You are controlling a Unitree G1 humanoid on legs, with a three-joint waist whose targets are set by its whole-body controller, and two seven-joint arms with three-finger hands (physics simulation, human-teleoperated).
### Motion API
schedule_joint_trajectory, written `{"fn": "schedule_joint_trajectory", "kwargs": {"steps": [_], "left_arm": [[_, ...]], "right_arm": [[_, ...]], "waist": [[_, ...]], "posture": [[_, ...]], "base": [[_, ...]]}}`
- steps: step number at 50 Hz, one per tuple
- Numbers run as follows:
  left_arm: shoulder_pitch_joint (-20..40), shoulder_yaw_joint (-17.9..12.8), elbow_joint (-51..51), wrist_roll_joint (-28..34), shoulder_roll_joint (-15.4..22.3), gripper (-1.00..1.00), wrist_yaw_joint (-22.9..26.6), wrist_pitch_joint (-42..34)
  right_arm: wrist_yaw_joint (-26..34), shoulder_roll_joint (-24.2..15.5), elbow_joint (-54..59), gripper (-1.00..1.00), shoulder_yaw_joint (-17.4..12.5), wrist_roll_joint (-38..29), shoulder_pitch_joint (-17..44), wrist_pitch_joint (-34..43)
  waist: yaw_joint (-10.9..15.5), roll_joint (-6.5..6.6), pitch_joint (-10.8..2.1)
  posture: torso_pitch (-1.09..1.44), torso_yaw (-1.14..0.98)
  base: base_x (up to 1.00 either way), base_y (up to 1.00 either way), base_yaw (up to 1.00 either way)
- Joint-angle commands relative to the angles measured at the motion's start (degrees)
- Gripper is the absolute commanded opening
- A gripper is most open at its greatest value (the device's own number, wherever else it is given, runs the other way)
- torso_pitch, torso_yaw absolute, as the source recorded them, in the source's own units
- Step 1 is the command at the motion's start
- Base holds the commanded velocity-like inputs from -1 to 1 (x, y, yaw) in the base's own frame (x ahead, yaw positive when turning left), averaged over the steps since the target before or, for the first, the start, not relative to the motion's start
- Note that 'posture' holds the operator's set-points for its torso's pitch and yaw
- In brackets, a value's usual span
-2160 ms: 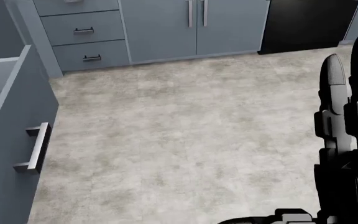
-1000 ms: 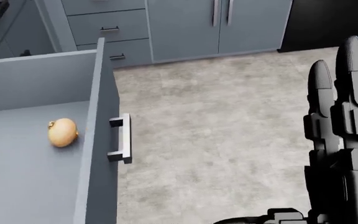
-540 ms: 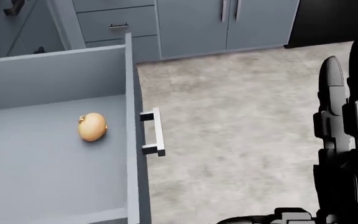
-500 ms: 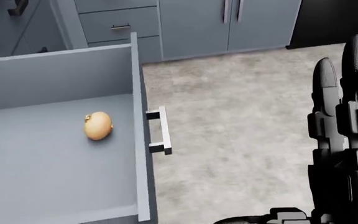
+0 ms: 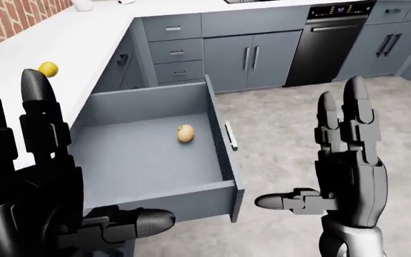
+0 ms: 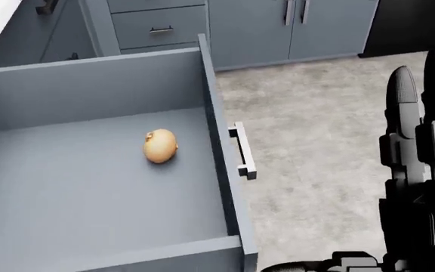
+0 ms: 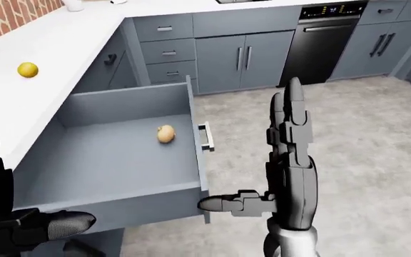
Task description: Close the right drawer.
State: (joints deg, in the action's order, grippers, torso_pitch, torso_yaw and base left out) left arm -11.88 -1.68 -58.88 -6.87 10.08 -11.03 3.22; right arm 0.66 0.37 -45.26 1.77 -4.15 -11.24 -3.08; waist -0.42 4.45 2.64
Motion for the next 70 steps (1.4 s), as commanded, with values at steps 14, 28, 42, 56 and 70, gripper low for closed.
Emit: {"fn": "schedule_joint_trajectory", "kwargs": {"steps": [14,28,42,56,70], "left_arm": [[0.36,-0.11,-1.1,0.54,-0.66,1.0,0.46,0.51],[0.28,-0.2,-1.1,0.39,-0.63,1.0,0.47,0.6],[0.5,-0.24,-1.1,0.18,-0.23,1.0,0.09,0.43],[0.39,0.15,-1.1,0.85,-1.12,1.0,0.8,0.35],[0.3,0.21,-1.1,0.96,-1.28,1.0,0.95,0.3]], "right_arm": [[0.19,-0.13,-1.64,1.0,0.1,0.68,-0.09,-1.74],[0.46,-0.14,-1.87,1.0,-0.02,1.72,-0.34,-2.75],[-0.41,0.01,-1.16,1.0,-1.29,-1.05,0.83,-3.5],[1.91,-1.3,-3.27,1.0,-8.97,5.4,6.31,5.17],[0.74,-5.92,19.77,1.0,-14.72,6.97,16.36,2.37]], "waist": [[1.49,-6.14,-0.51],[0.64,-4.25,-2.21],[0.7,-4.37,-2.83],[0.73,-4.55,-3.0],[0.52,-4.78,-2.64]], "posture": [[0.0,0.0],[0.0,0.0],[0.0,0.0],[0.0,0.0],[0.0,0.0]], "base": [[0.0,0.03,0.0],[0.0,0.0,0.0],[0.0,0.0,0.0],[0.0,0.0,0.0],[0.0,0.0,0.0]]}}
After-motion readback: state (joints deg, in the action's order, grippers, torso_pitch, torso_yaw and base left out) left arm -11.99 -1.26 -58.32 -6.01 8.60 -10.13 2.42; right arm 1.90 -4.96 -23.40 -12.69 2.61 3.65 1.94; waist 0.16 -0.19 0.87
